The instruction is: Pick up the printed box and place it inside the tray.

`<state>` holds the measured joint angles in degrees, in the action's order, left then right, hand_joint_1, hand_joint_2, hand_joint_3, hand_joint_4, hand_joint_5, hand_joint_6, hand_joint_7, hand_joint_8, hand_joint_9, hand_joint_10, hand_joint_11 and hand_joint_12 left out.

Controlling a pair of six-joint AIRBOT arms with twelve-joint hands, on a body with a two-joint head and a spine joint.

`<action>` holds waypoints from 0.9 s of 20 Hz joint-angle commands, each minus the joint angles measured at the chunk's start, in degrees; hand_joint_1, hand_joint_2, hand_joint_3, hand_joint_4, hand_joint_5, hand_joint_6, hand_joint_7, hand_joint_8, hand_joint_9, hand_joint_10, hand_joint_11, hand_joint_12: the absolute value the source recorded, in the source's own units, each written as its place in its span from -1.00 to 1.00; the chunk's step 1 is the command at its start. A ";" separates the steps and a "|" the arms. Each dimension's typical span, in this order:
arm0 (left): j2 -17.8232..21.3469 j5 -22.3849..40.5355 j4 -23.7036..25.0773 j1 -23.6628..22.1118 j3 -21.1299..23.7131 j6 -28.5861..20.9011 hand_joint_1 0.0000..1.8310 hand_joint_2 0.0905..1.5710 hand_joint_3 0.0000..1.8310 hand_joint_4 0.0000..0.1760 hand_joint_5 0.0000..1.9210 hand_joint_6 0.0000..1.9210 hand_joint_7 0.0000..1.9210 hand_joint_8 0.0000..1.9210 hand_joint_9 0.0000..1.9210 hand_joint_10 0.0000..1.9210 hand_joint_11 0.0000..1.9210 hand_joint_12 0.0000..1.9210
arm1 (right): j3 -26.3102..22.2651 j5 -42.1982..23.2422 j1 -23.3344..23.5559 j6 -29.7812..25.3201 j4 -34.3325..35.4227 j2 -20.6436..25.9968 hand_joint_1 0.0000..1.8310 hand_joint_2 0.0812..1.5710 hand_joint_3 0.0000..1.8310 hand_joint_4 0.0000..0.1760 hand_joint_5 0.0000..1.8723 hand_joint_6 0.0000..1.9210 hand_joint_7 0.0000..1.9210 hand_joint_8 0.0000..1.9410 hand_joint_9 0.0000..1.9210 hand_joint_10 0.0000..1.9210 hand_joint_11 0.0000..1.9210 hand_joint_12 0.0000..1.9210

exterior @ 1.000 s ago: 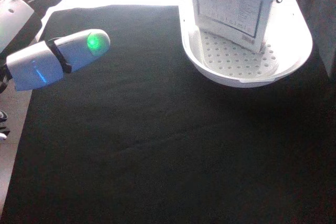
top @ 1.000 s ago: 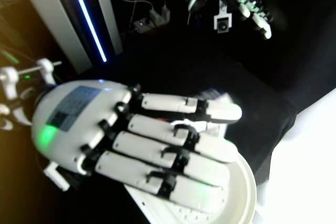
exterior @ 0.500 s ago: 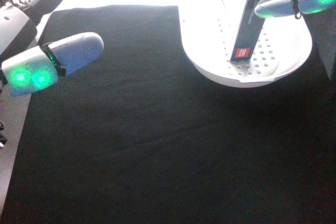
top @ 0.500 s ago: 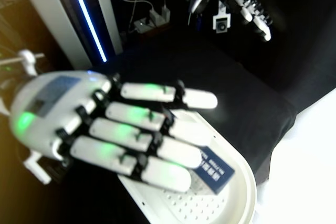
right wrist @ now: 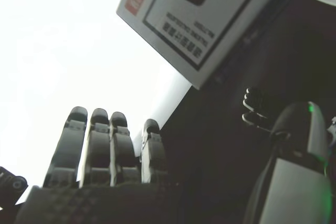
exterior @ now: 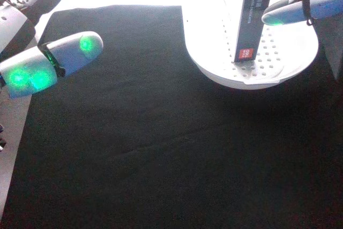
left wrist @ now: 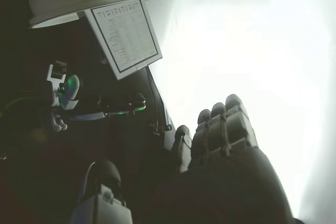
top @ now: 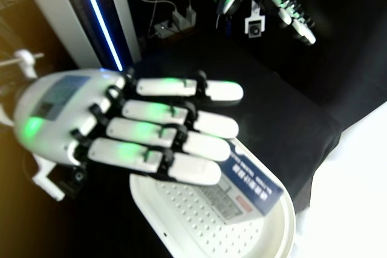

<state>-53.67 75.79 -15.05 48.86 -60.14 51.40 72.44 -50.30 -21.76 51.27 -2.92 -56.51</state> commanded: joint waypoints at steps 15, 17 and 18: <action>6.43 16.24 3.39 -0.30 4.93 5.58 -0.64 0.18 -1.00 0.91 -1.00 -1.00 -1.00 -1.00 -1.00 -1.00 -1.00 -1.00 | -7.44 -18.89 -2.20 -1.58 -1.02 6.88 -0.36 -0.26 -1.00 1.00 -1.00 -1.00 -1.00 -1.00 -1.00 -1.00 -1.00 0.15; 6.92 17.36 3.79 -0.26 5.28 6.08 -0.60 0.18 -1.00 0.58 -1.00 -1.00 -1.00 -1.00 -1.00 -1.00 -1.00 -1.00 | -8.06 -19.84 -2.80 -1.60 -1.25 7.27 -0.34 -0.23 -0.99 1.00 -1.00 -1.00 -1.00 -1.00 -1.00 -1.00 -1.00 0.17; 7.12 18.13 3.97 -0.26 5.46 6.55 -0.50 0.10 -1.00 0.82 -0.93 -0.99 -0.96 -1.00 -1.00 -1.00 -1.00 -1.00 | -8.41 -21.59 -3.77 -1.77 -1.24 7.60 -0.29 -0.23 -1.00 1.00 -1.00 -1.00 -1.00 -1.00 -1.00 -1.00 -1.00 0.06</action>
<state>-46.98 86.17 -10.48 48.93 -54.52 57.78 63.99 -65.04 -26.37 49.65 -5.19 -49.28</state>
